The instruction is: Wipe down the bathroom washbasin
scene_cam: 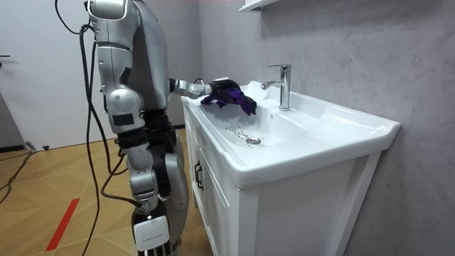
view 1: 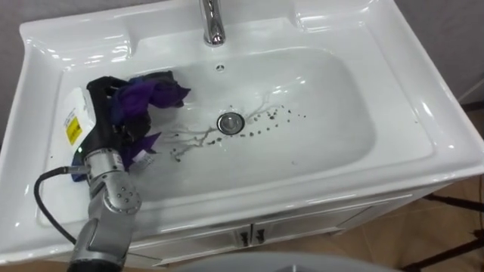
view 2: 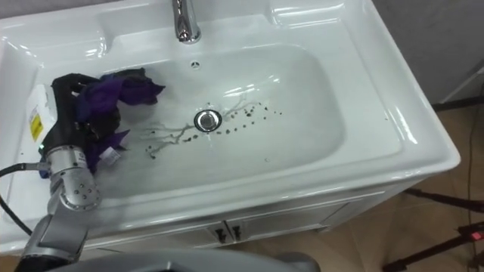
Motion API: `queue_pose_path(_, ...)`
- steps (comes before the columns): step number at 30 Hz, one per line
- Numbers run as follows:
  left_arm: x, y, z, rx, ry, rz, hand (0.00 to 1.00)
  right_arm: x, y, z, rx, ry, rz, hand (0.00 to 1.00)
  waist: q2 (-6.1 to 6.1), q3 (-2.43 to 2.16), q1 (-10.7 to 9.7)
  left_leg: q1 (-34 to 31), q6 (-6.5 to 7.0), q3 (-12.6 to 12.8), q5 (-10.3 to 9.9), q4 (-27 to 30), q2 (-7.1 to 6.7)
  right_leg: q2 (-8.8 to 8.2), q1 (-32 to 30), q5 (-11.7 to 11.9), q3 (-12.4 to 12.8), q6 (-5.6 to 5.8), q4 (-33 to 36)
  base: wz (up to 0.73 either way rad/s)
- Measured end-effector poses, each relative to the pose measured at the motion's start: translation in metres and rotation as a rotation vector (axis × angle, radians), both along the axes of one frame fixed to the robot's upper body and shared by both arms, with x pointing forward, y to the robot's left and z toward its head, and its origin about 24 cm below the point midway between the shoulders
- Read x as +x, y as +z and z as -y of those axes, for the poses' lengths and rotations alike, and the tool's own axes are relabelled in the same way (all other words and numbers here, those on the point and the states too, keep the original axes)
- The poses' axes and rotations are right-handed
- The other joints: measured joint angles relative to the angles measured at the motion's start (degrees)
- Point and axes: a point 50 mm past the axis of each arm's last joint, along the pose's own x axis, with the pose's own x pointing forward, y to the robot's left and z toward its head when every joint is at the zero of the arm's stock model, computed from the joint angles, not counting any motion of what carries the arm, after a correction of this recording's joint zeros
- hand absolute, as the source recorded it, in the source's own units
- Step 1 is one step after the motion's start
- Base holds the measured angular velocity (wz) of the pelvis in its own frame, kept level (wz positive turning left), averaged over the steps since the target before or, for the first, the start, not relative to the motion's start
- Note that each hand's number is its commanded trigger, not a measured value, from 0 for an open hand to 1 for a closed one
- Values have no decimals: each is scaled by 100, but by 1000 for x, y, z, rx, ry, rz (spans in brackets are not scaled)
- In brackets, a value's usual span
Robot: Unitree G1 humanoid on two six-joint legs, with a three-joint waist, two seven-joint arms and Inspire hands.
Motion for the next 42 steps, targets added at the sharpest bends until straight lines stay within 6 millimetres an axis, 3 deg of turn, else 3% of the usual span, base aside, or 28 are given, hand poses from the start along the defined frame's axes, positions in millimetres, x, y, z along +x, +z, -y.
queue_pose_path(3,0,0,2,43,-24,-5,100,0,0,0,1,0,3,0,-13,38,-12,5,0,13,0,-3,0,-5,15,1,-16,1,1,3)
queue_pose_path(5,0,-1,6,59,-48,-17,100,1,0,0,2,4,3,0,-17,41,-5,-5,0,16,0,-3,0,-6,5,1,-19,1,2,0)
queue_pose_path(15,-14,-26,14,71,-134,-206,100,6,0,0,2,14,26,0,22,8,-39,76,-1,169,0,35,10,2,-6,3,116,-2,86,-8)
queue_pose_path(17,-16,-30,13,71,-134,-234,100,6,0,0,-5,13,19,0,32,-28,-88,90,-1,181,0,35,10,0,-3,3,123,-2,94,-5)
queue_pose_path(19,-17,-35,11,72,-133,-260,100,6,0,1,-7,19,15,0,47,-36,-151,99,-1,191,0,35,10,-5,-3,3,128,-2,101,-5)
queue_pose_path(32,-13,-55,2,85,-115,-379,100,0,1,2,-22,16,-33,0,-3,-49,-192,126,0,405,0,27,0,4,-101,0,291,-5,195,-7)
queue_pose_path(42,-15,-65,-5,-52,-42,-401,100,6,1,3,-52,16,-20,0,5,-56,-149,298,0,453,0,-14,13,29,22,-8,321,-13,189,-2)
